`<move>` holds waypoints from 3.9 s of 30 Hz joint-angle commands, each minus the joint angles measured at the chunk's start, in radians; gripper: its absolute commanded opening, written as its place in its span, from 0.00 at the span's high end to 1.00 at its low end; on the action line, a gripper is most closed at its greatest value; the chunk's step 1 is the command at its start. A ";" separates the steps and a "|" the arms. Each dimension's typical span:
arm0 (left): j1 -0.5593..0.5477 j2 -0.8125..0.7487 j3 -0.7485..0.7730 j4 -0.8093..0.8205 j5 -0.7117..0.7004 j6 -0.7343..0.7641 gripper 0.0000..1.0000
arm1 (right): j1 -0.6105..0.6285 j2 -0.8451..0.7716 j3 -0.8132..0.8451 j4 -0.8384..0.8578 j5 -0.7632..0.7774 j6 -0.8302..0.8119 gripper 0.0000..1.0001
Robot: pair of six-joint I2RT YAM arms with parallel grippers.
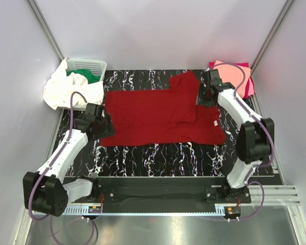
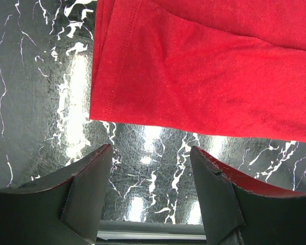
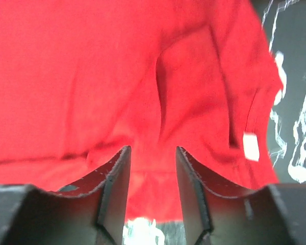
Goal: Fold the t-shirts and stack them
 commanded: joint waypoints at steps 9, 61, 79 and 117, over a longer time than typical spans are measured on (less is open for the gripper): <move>-0.007 -0.019 -0.005 0.028 0.013 0.014 0.33 | -0.002 -0.097 -0.322 0.166 -0.189 0.066 0.60; -0.004 -0.048 -0.127 0.118 0.106 -0.173 0.28 | -0.327 -0.514 -0.642 0.172 -0.161 0.199 0.18; 0.088 -0.147 -0.404 0.336 0.024 -0.327 0.25 | -0.471 -0.400 -0.839 0.327 -0.318 0.242 0.30; 0.152 -0.192 -0.347 0.271 -0.108 -0.348 1.00 | -0.503 -0.518 -0.758 0.144 -0.176 0.238 1.00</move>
